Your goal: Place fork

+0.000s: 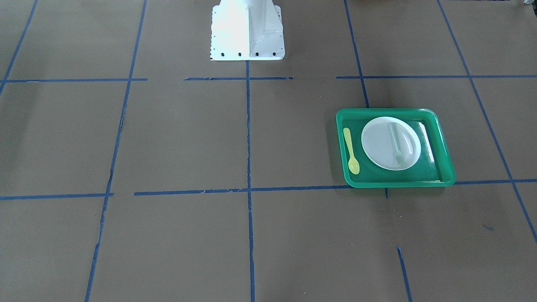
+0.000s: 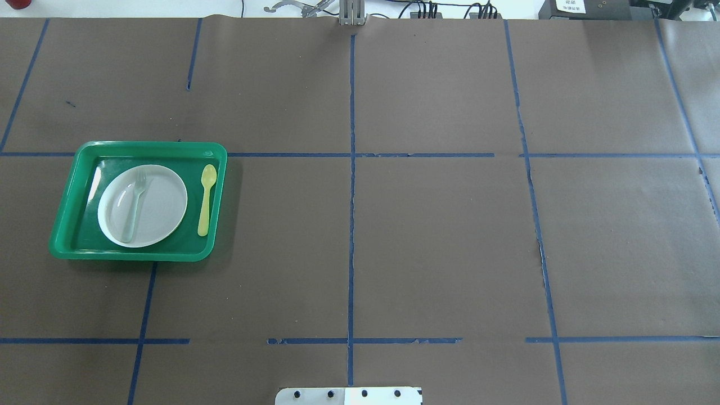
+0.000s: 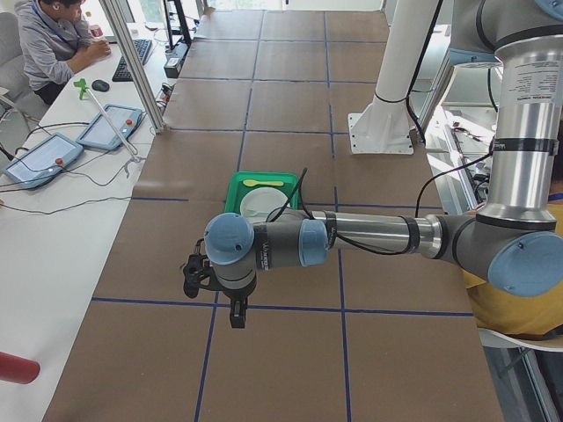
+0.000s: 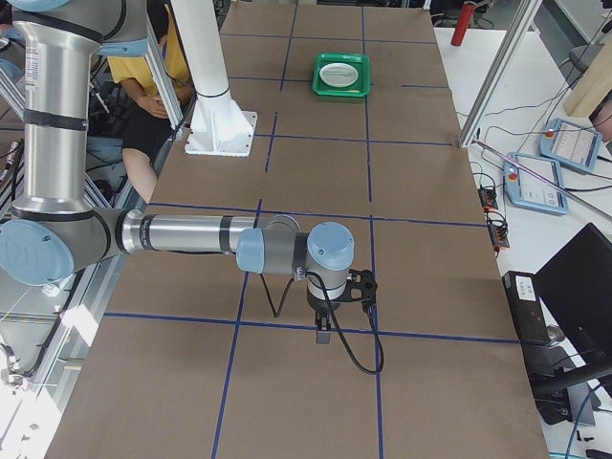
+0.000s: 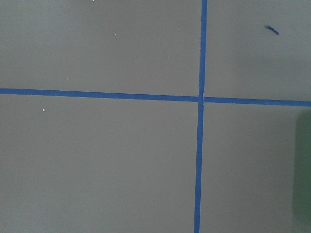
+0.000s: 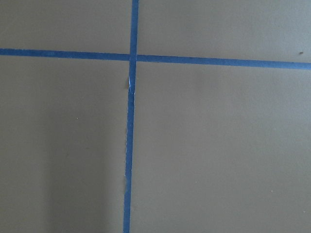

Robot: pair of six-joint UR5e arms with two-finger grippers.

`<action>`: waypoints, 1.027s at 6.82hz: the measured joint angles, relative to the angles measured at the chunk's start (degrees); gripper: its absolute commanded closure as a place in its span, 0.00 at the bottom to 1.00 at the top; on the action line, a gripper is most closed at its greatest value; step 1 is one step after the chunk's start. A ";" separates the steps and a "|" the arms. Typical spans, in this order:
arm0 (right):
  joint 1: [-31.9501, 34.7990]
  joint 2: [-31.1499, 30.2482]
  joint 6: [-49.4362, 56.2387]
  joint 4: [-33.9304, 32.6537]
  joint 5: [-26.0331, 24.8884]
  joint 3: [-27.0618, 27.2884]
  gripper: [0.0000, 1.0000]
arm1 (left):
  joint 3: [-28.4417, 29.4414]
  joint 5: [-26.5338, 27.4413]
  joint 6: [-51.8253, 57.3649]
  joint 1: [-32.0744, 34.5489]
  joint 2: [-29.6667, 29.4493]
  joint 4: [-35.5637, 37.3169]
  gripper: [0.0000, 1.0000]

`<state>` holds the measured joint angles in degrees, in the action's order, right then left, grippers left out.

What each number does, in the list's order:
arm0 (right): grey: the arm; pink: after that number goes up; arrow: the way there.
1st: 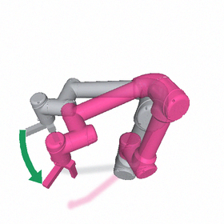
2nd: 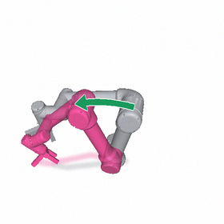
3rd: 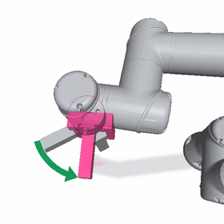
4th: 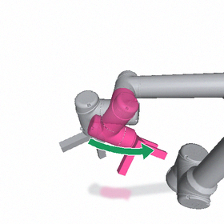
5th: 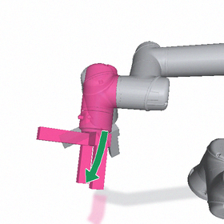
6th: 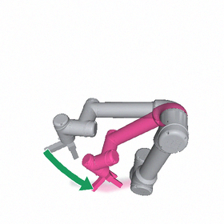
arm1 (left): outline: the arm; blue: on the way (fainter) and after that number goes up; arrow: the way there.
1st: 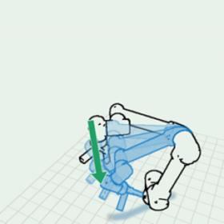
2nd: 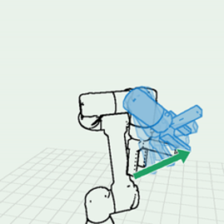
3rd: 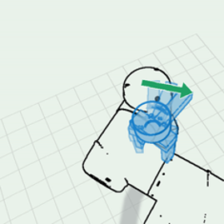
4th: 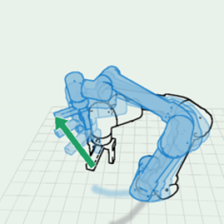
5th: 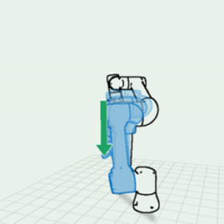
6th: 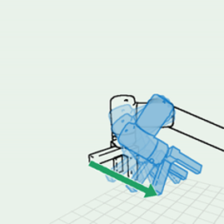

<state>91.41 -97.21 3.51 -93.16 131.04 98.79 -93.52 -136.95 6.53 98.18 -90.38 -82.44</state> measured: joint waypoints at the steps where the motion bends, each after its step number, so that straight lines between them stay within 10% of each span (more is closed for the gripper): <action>1: 0.00 0.00 -0.02 0.00 0.00 0.00 0.00 | 0.00 -0.01 0.10 -0.09 -0.03 0.10 0.00; 7: 0.00 0.00 -0.01 0.00 0.00 0.00 0.00 | -0.50 -1.18 -0.58 -4.08 1.25 -10.09 0.00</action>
<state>91.41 -97.21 3.51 -93.16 131.04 98.79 -94.02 -138.13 5.95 94.10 -89.13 -92.53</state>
